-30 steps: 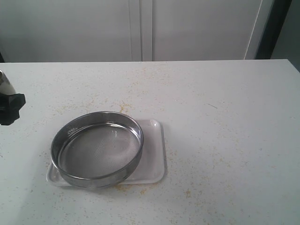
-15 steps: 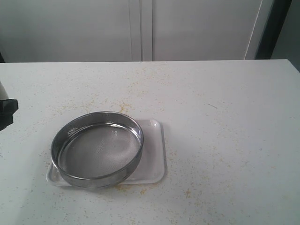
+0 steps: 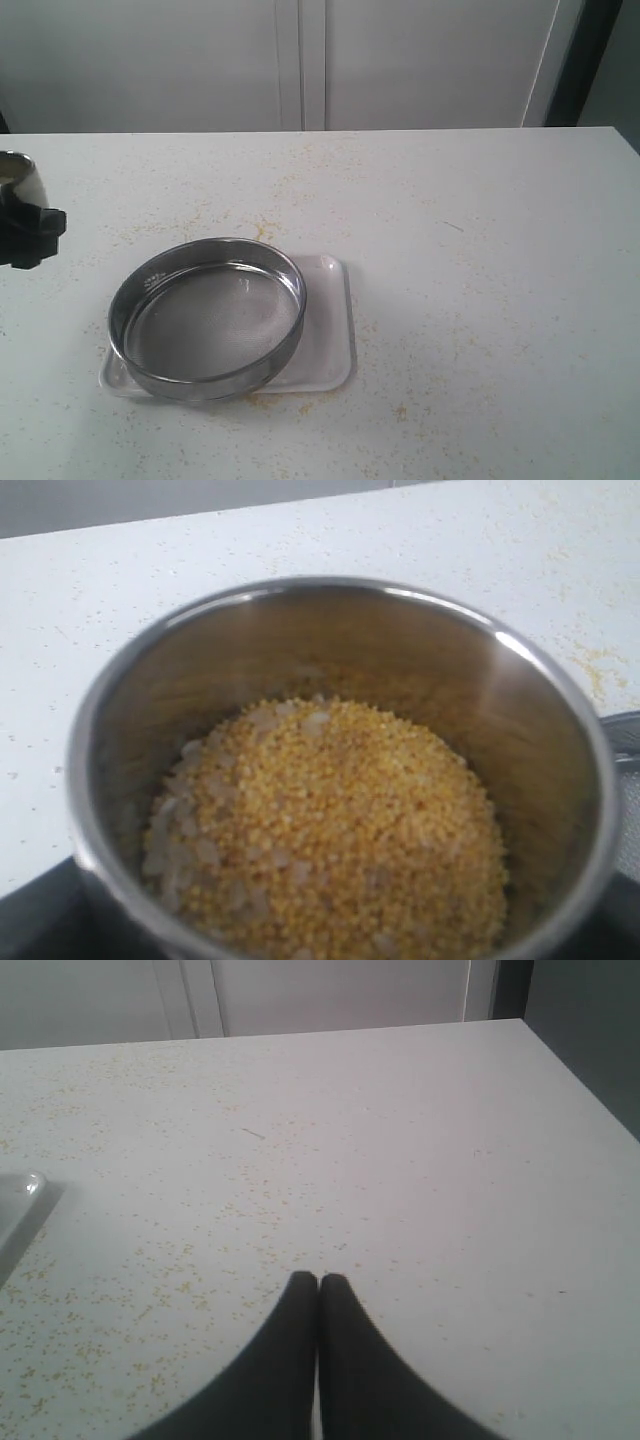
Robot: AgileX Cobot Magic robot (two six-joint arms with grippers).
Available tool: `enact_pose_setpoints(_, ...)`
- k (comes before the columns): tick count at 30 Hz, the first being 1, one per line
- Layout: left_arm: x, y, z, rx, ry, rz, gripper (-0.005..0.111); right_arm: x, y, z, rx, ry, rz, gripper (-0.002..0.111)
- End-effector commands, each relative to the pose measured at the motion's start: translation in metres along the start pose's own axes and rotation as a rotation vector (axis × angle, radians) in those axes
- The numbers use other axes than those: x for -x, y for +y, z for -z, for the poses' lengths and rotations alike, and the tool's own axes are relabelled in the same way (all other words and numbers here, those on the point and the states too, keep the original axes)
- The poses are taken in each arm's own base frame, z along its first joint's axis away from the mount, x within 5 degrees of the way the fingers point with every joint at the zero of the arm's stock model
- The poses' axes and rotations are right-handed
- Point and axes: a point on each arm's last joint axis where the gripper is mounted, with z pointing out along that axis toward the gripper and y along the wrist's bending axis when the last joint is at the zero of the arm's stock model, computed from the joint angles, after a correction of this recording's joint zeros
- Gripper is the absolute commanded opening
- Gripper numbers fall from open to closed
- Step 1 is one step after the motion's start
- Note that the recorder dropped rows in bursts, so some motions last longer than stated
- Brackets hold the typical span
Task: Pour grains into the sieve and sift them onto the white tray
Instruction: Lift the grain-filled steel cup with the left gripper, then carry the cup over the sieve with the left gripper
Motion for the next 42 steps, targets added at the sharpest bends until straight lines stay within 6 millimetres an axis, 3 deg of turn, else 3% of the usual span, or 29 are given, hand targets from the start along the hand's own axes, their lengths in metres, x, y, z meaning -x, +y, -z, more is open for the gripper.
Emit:
enact_pose_setpoints(1, 0.008, -0.008, -0.007, -0.01, 0.046, -0.055, 0.0, 0.0, 0.0, 0.0, -0.005, -0.017, -0.004, 0.0)
enact_pose_setpoints(22, 0.03, -0.049, -0.029, -0.075, 0.186, -0.277, 0.0, 0.0, 0.0, 0.0, -0.005, -0.017, -0.004, 0.0)
enact_pose_setpoints(34, 0.033, -0.075, -0.042, -0.13, 0.276, -0.522, 0.0, 0.0, 0.0, 0.0, -0.005, -0.017, -0.004, 0.0)
enact_pose_setpoints(42, 0.034, -0.077, -0.044, -0.119, 0.311, -0.594, 0.0, 0.0, 0.0, 0.0, -0.005, -0.017, -0.004, 0.0)
